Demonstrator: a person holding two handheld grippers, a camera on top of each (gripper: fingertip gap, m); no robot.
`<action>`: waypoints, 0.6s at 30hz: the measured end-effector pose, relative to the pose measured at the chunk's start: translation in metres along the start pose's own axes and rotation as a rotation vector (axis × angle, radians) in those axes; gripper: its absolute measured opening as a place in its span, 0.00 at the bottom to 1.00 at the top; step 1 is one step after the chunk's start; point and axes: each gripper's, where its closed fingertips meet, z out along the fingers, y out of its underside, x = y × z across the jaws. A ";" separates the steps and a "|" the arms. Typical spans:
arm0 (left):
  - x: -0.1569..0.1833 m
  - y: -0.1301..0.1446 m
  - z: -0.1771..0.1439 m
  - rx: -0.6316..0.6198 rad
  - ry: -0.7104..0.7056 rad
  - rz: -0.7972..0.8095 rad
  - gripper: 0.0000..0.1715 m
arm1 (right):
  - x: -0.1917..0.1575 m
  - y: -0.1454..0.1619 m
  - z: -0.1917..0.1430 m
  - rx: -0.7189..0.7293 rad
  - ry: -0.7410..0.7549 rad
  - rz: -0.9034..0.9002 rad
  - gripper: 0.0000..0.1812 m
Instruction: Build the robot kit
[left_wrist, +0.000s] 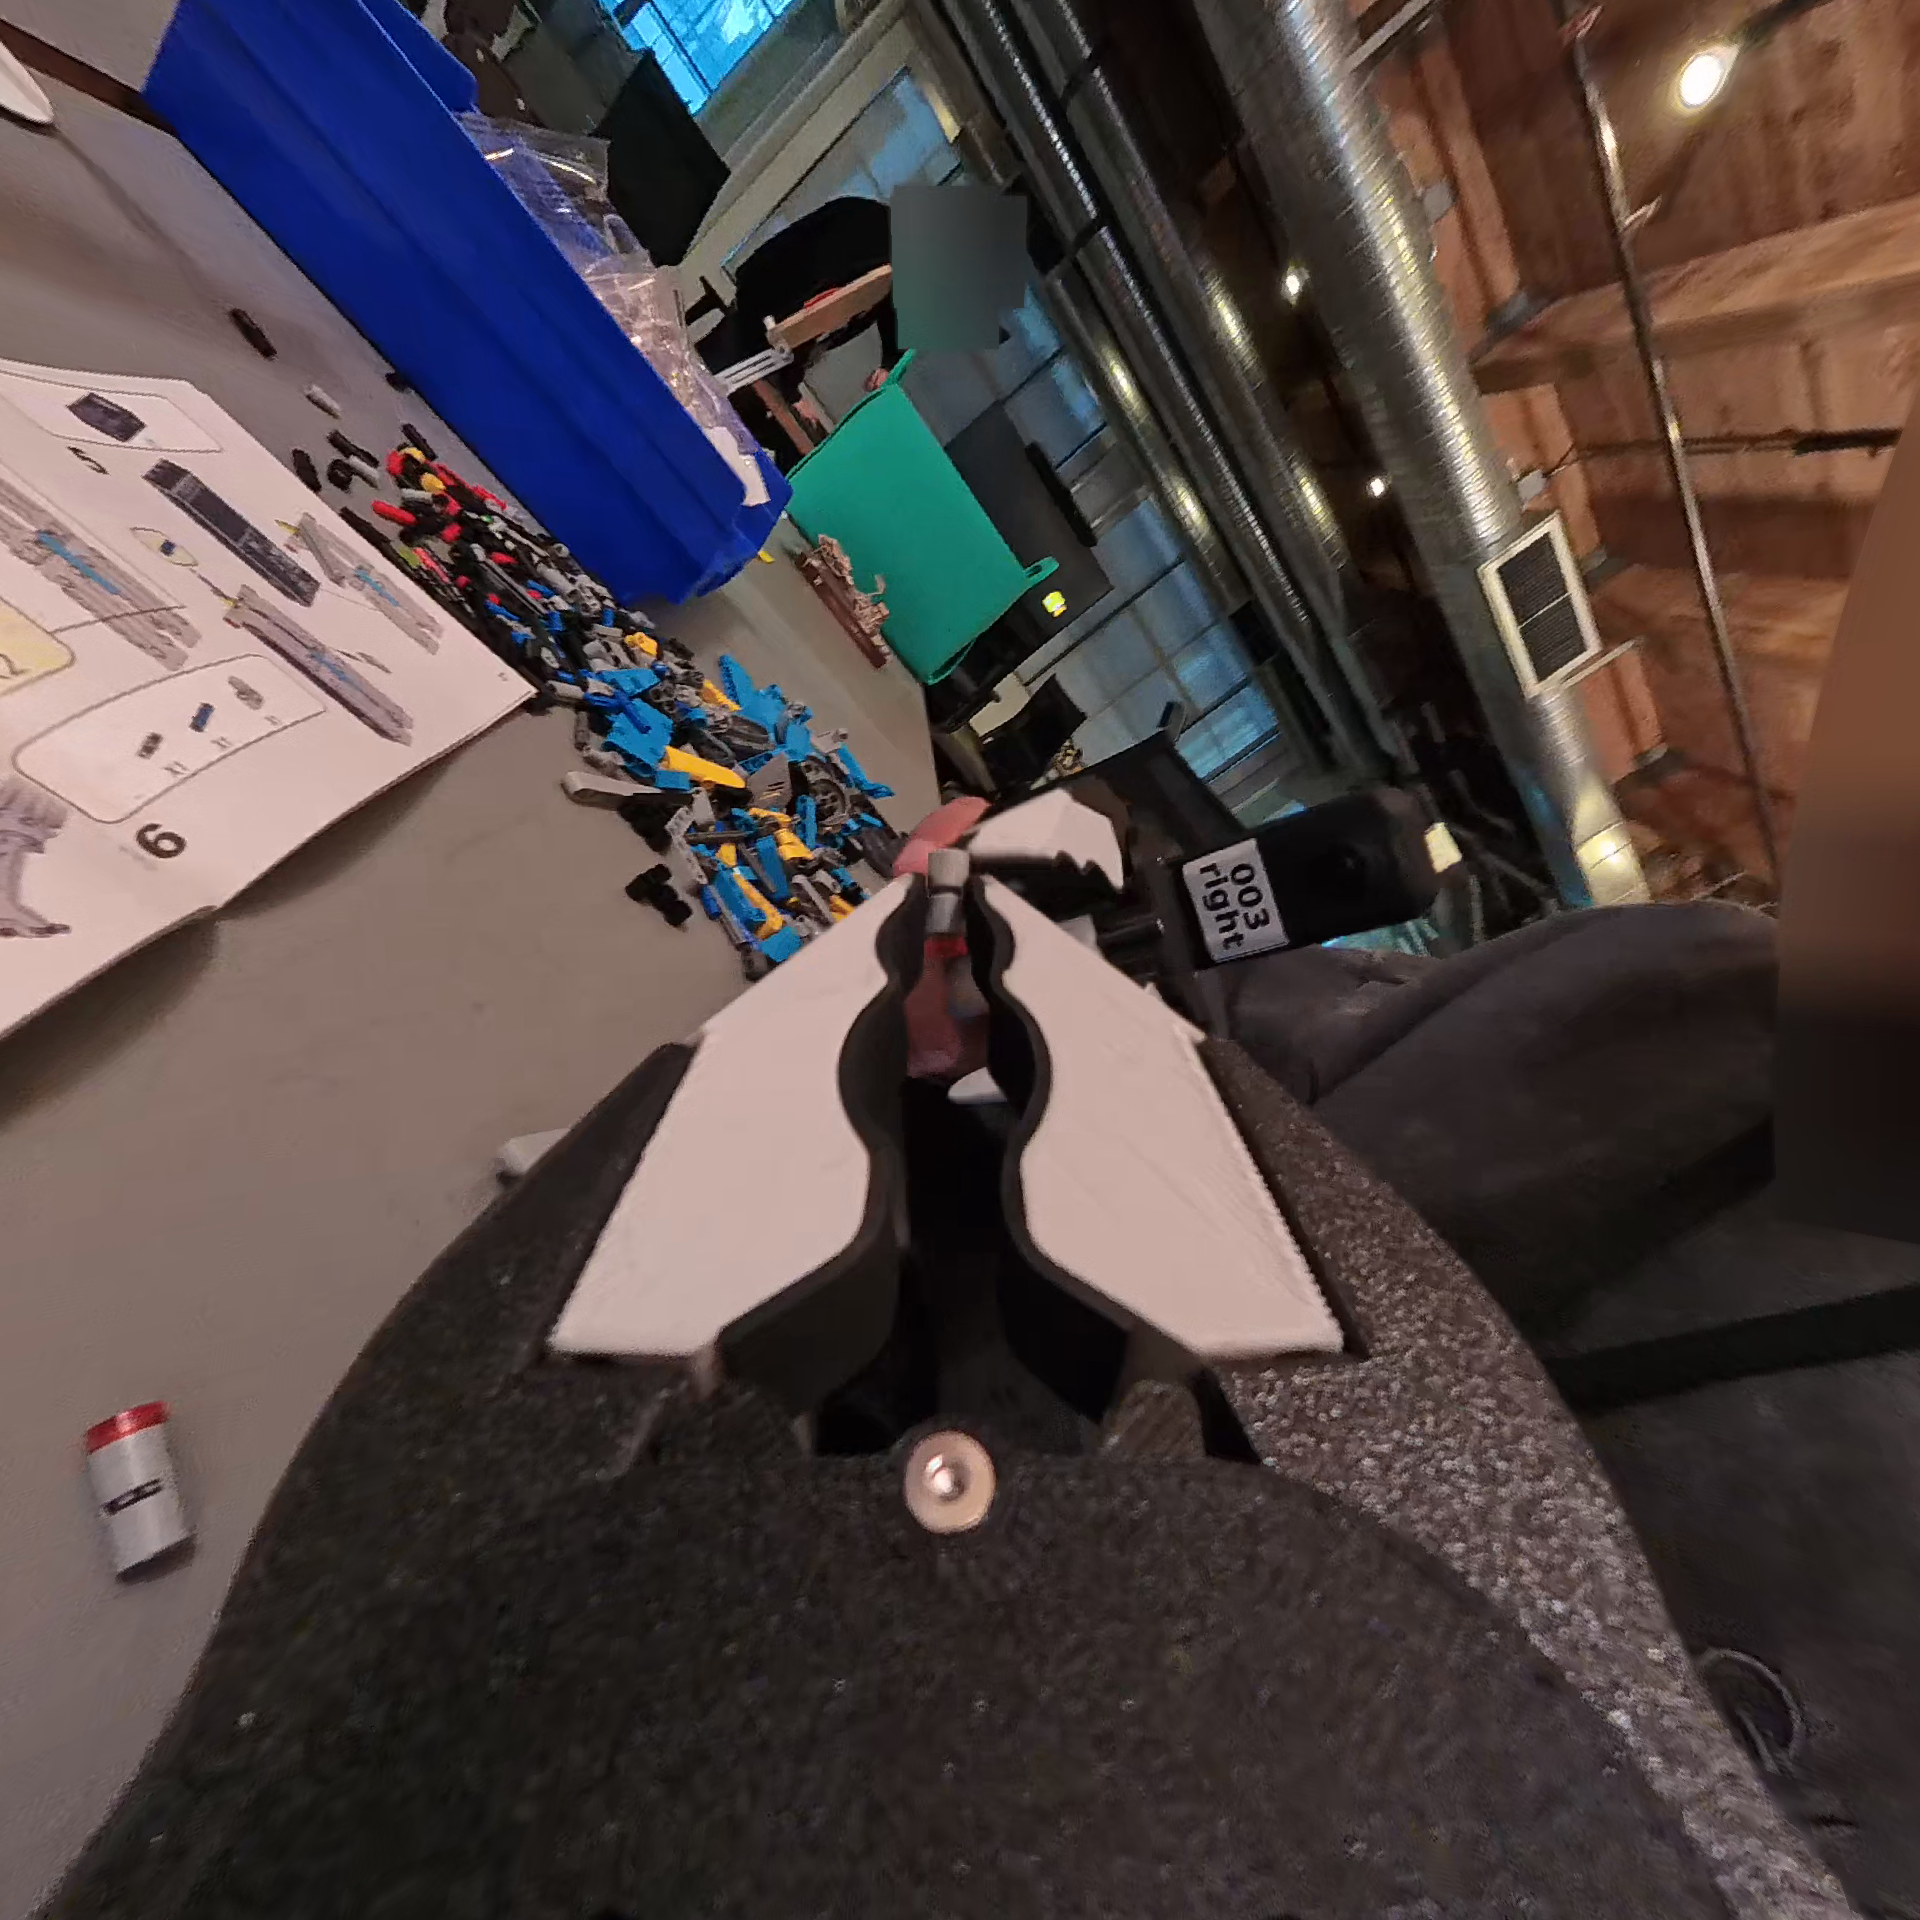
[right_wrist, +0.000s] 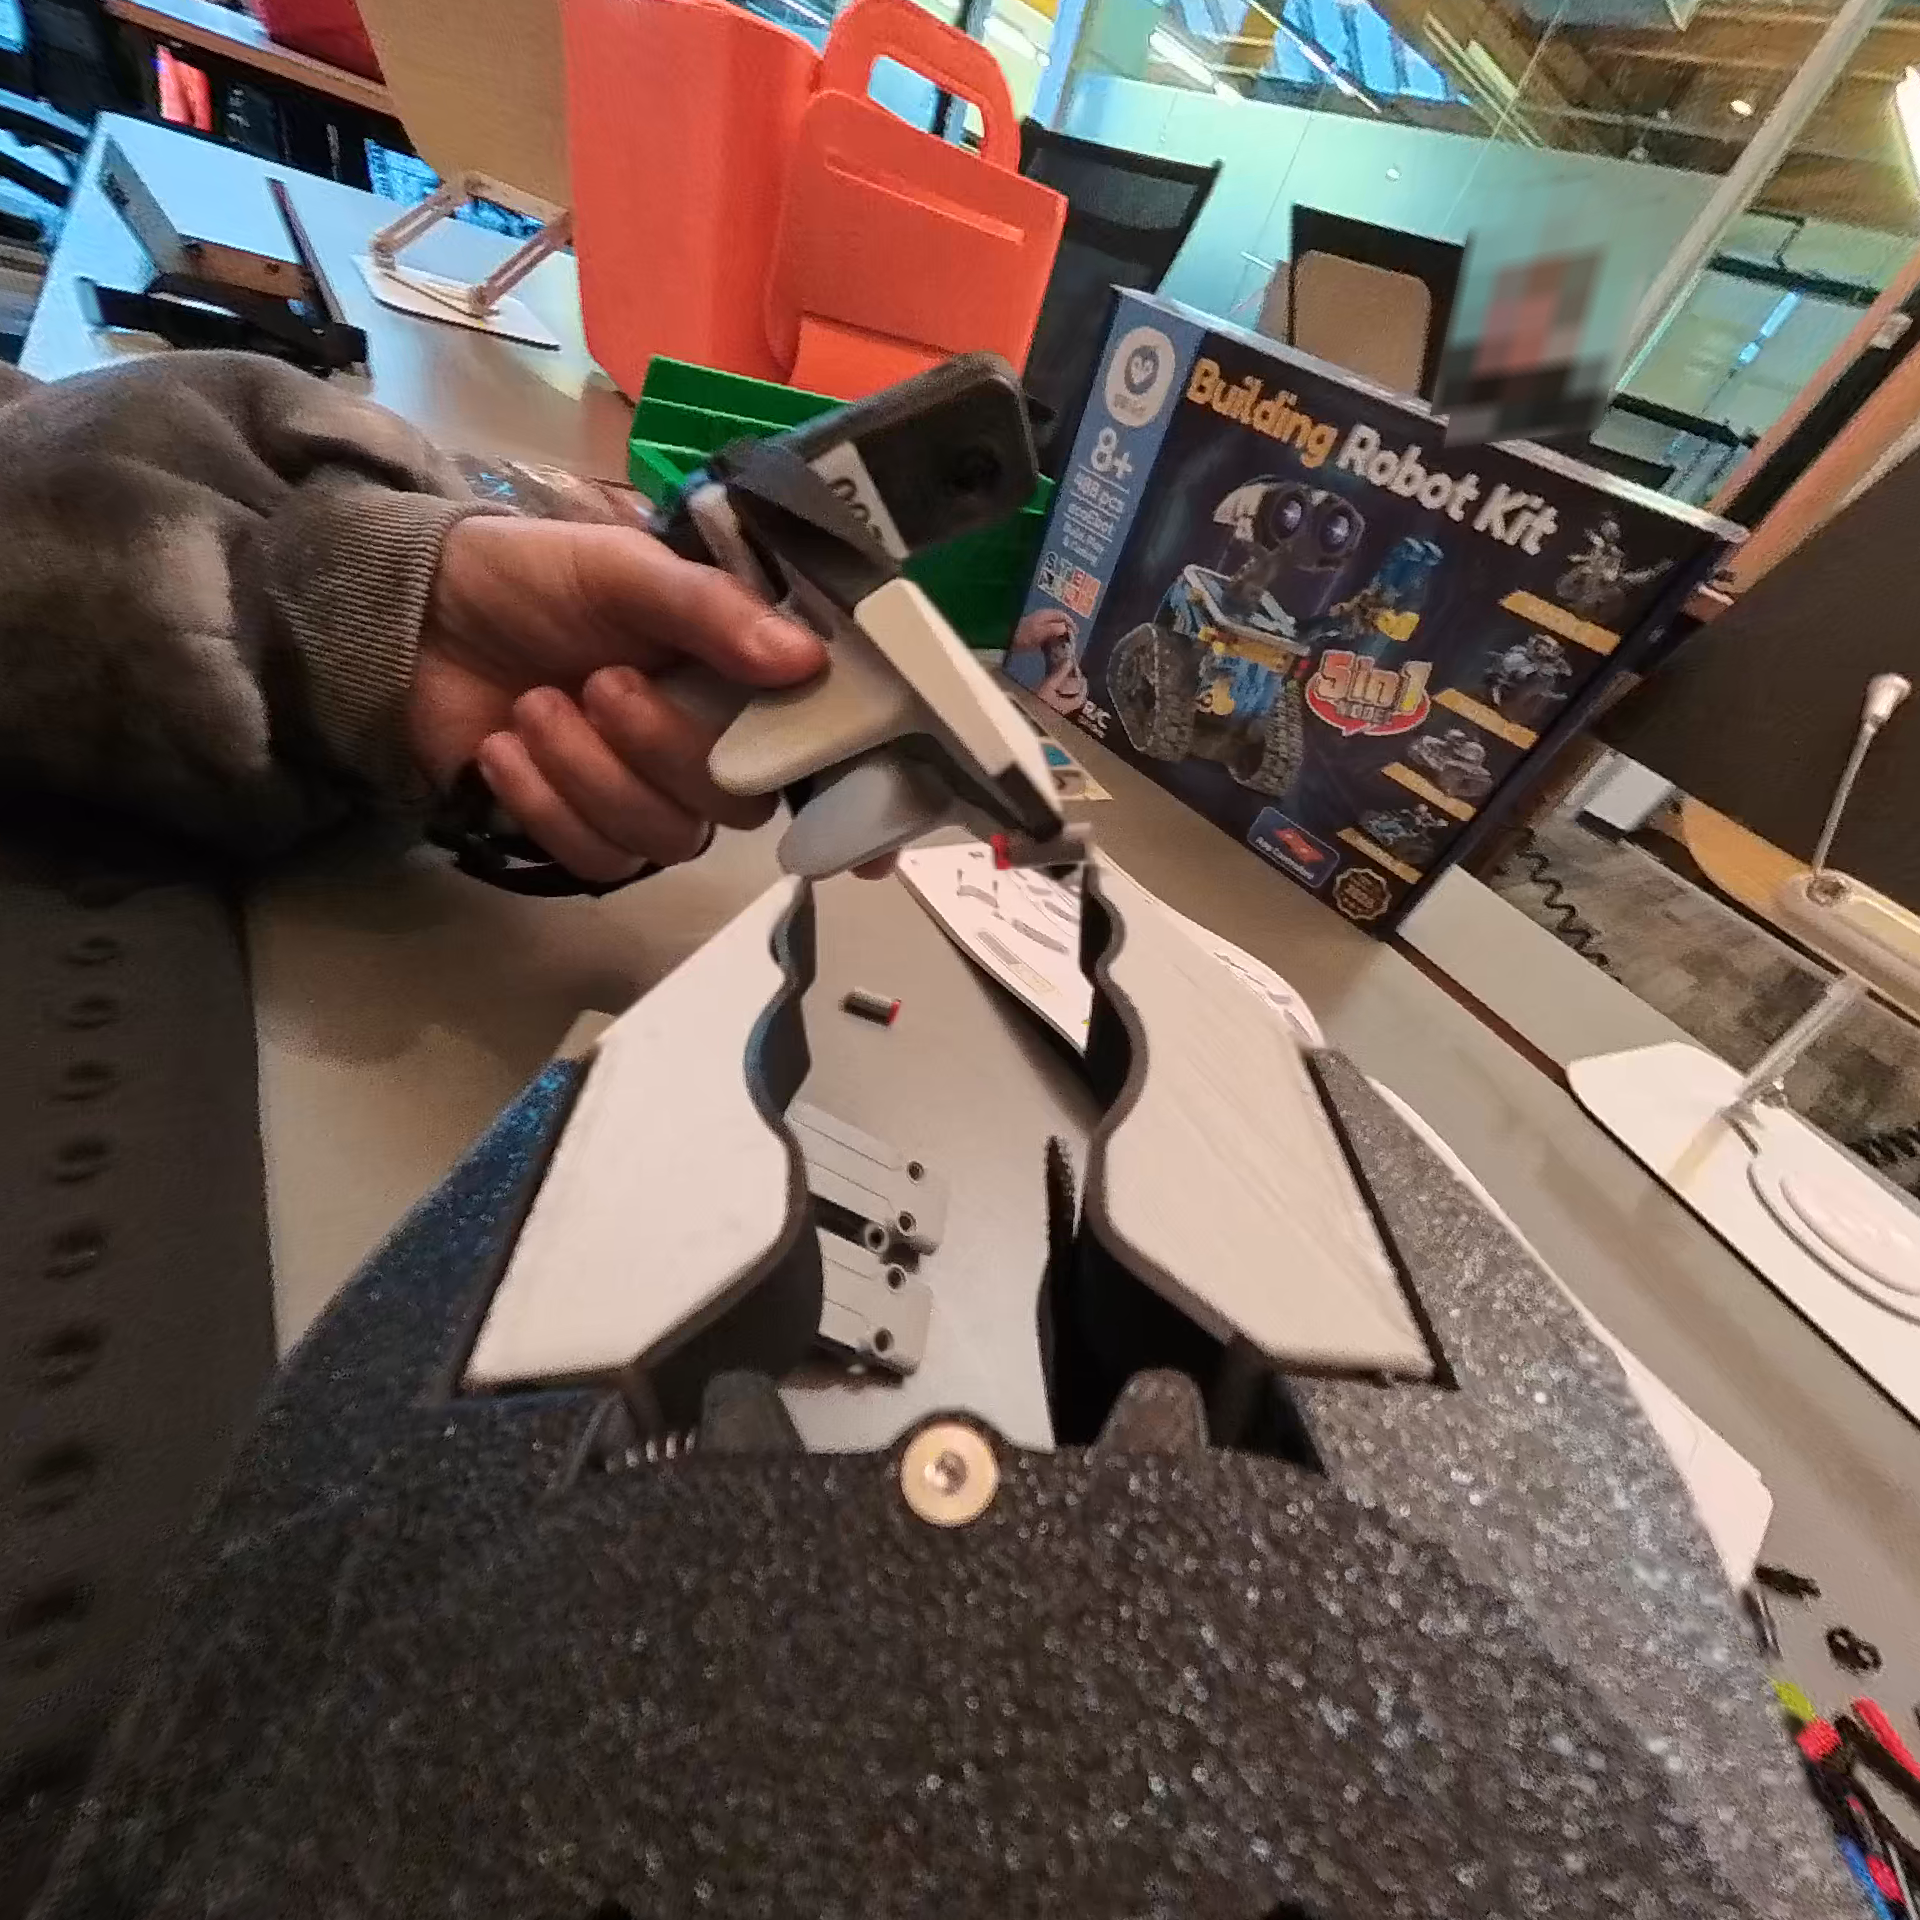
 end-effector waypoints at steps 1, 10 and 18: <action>-0.003 0.001 0.000 -0.007 -0.017 0.011 0.03 | 0.004 0.002 0.000 -0.010 0.018 0.011 0.27; -0.003 0.009 0.006 -0.039 -0.037 0.054 0.04 | 0.015 0.005 -0.002 0.007 0.006 0.112 0.26; -0.004 0.010 0.006 -0.037 -0.015 0.016 0.04 | 0.003 0.009 0.003 -0.024 -0.030 0.058 0.25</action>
